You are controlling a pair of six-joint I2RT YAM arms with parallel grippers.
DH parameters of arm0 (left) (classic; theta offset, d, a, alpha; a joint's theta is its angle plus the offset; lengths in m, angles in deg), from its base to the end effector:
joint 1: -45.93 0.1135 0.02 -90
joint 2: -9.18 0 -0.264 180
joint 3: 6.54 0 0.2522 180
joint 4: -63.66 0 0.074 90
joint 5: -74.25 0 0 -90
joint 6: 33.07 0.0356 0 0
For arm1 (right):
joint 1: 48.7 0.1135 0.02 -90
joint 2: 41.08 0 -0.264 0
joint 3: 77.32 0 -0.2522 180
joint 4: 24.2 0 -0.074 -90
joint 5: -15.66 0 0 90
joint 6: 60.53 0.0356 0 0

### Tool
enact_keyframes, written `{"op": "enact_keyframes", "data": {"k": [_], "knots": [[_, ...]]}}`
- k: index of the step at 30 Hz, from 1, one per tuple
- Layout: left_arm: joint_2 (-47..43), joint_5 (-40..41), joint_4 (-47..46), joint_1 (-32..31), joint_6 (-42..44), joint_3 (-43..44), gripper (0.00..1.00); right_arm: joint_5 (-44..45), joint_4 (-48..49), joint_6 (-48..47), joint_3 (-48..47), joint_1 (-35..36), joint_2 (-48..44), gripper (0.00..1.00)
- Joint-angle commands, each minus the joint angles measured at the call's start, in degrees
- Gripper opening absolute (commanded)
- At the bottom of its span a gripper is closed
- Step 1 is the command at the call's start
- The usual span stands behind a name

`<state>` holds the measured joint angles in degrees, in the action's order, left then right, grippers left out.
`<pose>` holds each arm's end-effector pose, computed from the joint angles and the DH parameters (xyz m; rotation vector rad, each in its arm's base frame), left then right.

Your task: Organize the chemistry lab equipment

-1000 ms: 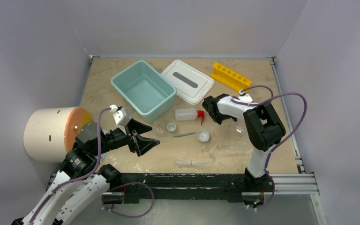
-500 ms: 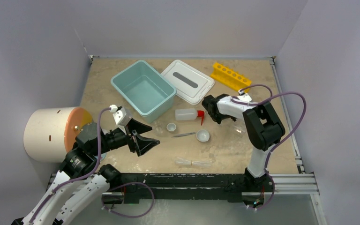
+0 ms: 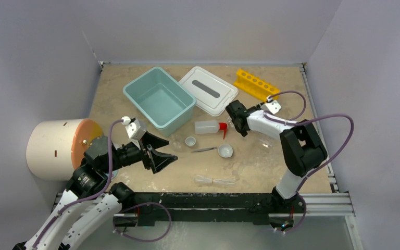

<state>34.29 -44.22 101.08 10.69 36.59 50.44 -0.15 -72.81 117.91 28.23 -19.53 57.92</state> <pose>0.0718 -0.0715 0.3485 0.6237 1.6757 -1.1283 0.2917 0.1236 0.1894 1.0956 1.5067 -0.4907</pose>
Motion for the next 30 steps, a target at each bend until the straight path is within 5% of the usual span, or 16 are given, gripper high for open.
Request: {"op": "enact_keyframes", "data": {"k": [1, 9, 15, 20, 25, 30], "knots": [[0.0, 0.3, -1.4, 0.4, 1.0, 0.0, 0.72, -0.4, 5.9, -6.8, 0.8, -0.4, -3.7, 0.44], [-0.1, 0.1, -1.4, 0.7, 1.1, -0.1, 0.72, -9.1, 24.0, -27.0, 6.4, -0.4, -14.0, 0.52], [0.0, 0.0, -1.5, 0.8, 1.1, -0.1, 0.72, -15.6, 26.5, -33.9, 7.1, -0.4, -18.5, 0.55], [0.2, -0.1, -1.4, 0.9, 1.0, -0.1, 0.72, -26.7, 33.4, -45.0, 9.6, -0.4, -24.9, 0.6], [0.5, 0.9, -1.2, 0.9, 0.8, -0.1, 0.72, -41.1, 36.6, -53.0, 10.7, -0.4, -30.3, 0.76], [3.0, 5.6, 0.0, 0.9, -0.1, 0.6, 0.72, -50.7, 35.5, -57.6, 9.4, -0.3, -34.1, 0.78]]}}
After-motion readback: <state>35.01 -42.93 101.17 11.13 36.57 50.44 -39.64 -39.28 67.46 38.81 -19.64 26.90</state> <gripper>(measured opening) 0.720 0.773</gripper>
